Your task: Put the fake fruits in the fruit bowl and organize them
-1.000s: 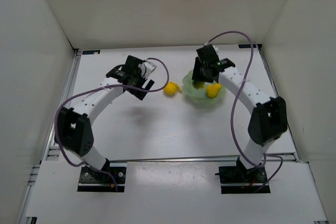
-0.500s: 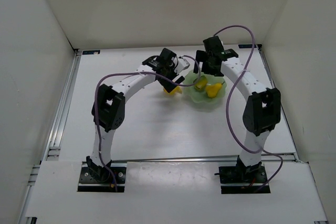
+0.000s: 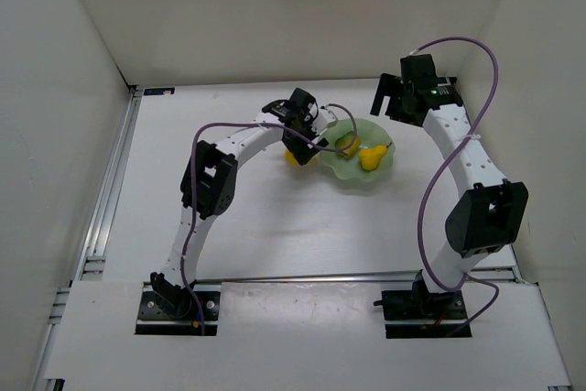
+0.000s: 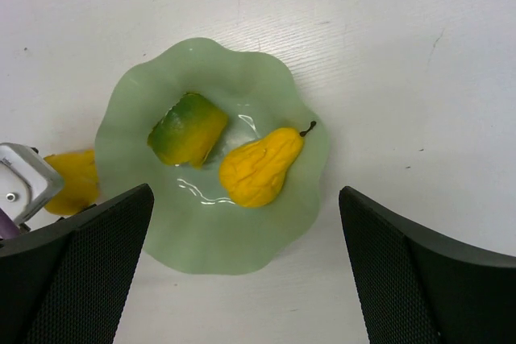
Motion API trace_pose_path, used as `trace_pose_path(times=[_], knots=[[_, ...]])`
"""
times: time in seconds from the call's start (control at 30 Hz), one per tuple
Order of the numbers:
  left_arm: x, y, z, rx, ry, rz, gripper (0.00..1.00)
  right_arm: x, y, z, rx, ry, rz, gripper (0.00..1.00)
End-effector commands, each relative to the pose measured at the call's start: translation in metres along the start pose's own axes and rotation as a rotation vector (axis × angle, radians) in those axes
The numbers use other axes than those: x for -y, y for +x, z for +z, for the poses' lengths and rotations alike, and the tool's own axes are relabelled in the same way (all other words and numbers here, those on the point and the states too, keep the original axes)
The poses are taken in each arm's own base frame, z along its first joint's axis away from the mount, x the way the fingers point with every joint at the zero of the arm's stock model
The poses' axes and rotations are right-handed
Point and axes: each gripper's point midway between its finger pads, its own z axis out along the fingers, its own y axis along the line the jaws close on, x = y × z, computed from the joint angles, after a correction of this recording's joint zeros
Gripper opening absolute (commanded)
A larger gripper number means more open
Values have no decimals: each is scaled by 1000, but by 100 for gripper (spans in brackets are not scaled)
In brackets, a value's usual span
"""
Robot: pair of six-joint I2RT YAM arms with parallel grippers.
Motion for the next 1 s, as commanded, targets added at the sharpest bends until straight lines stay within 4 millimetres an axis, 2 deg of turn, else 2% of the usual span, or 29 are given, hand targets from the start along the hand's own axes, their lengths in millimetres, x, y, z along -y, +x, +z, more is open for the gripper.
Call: trace_pose_path(times=[0.0, 0.07, 0.1, 0.13, 0.2, 0.23, 0.3, 0.33, 0.37, 0.47, 0.5, 0.53, 0.57, 0.6, 0.7, 0.73, 0.77, 0.8, 0.9, 0.93, 0.97], knots=[[7, -2, -10, 19, 57, 23, 97, 0, -14, -14, 48, -35, -10, 100], [8, 1, -7, 11, 61, 22, 89, 0, -14, -14, 48, -35, -10, 100], [1, 4, -7, 5, 46, 13, 83, 4, -15, -13, 50, -28, -3, 100], [-1, 0, -9, 15, 41, 3, 73, 4, -15, -13, 50, -28, 6, 100], [-4, 0, -11, 18, 45, -14, 64, 0, -14, -14, 43, -47, 16, 100], [-4, 0, -11, 18, 45, -14, 56, 0, -14, -14, 43, -47, 16, 100], [-5, -5, -21, 35, 37, -12, 47, 0, -16, -17, 52, -50, 17, 100], [-5, 4, -19, 4, 30, -14, 42, 0, -16, -17, 52, -50, 17, 100], [-12, 3, -26, 11, 10, -21, 37, 0, -16, -19, 60, -53, 18, 100], [-15, 7, -43, -13, -25, -48, 35, 3, -11, -23, 59, -43, 27, 100], [-18, 2, -58, 4, -46, -61, 35, 3, -13, -27, 75, -49, 29, 100], [-26, -5, -71, 23, -87, -70, 35, 7, -14, -29, 83, -45, 36, 100], [-32, -13, -83, 47, -118, -69, 35, 10, -5, -26, 64, -38, 34, 100], [-38, -23, -103, 84, -151, -68, 35, 10, -6, -30, 79, -44, 45, 100], [-31, -58, -131, 185, -180, -62, 36, 18, 7, -31, 75, -35, 88, 100], [-28, -65, -134, 202, -180, -53, 37, 25, 11, -31, 69, -23, 106, 100], [-17, -80, -141, 243, -155, -56, 37, 28, 10, -35, 86, -23, 123, 100], [-11, -87, -136, 261, -141, -46, 38, 30, 20, -31, 70, -17, 137, 100], [13, -109, -129, 297, -86, -19, 41, 41, 25, -36, 74, -1, 165, 100], [22, -110, -114, 284, -57, -19, 41, 49, 25, -36, 80, 20, 184, 100], [35, -115, -109, 289, -34, -1, 43, 54, 23, -42, 96, 26, 196, 100]])
